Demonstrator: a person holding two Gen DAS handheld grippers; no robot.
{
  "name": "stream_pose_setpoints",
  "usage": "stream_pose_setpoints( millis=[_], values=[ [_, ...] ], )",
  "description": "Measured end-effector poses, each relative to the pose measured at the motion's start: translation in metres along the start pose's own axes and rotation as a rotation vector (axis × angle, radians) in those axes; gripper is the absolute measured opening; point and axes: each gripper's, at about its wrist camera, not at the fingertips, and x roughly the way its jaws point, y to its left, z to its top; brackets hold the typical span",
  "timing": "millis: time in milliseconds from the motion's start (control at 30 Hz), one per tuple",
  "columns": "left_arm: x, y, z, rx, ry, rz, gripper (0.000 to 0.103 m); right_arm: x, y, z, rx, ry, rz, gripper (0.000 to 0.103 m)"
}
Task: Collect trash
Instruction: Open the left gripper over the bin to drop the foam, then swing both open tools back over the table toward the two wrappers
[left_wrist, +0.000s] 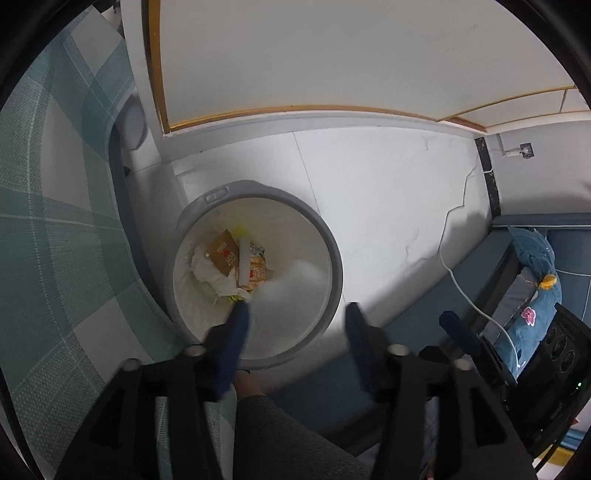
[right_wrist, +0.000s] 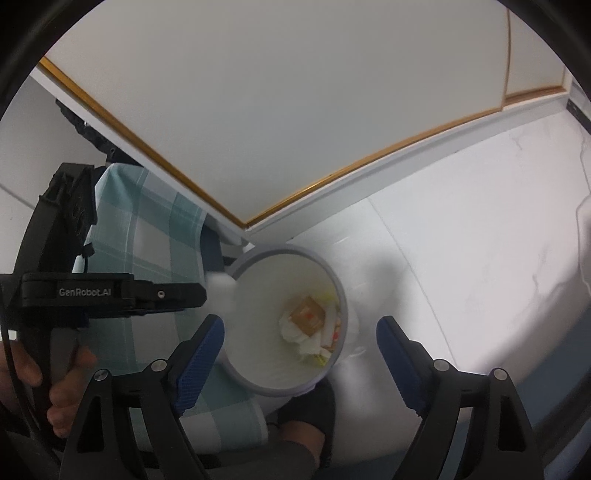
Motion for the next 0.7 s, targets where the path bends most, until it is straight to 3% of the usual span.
stream_pose_setpoints(
  millis=[200, 333, 700],
  values=[
    [-0.006, -0.004, -0.003, 0.018, -0.023, 0.013, 0.059, -0.009, -0.001, 0.000, 0.005, -0.017, -0.006, 0.086],
    [-0.017, -0.011, -0.009, 0.069, -0.071, 0.079, 0.063, -0.016, -0.002, 0.000, 0.038, -0.022, 0.031, 0.086],
    [-0.072, -0.020, -0.034, 0.158, -0.308, 0.233, 0.068, -0.067, 0.019, 0.000, 0.020, -0.149, 0.078, 0.087]
  ],
)
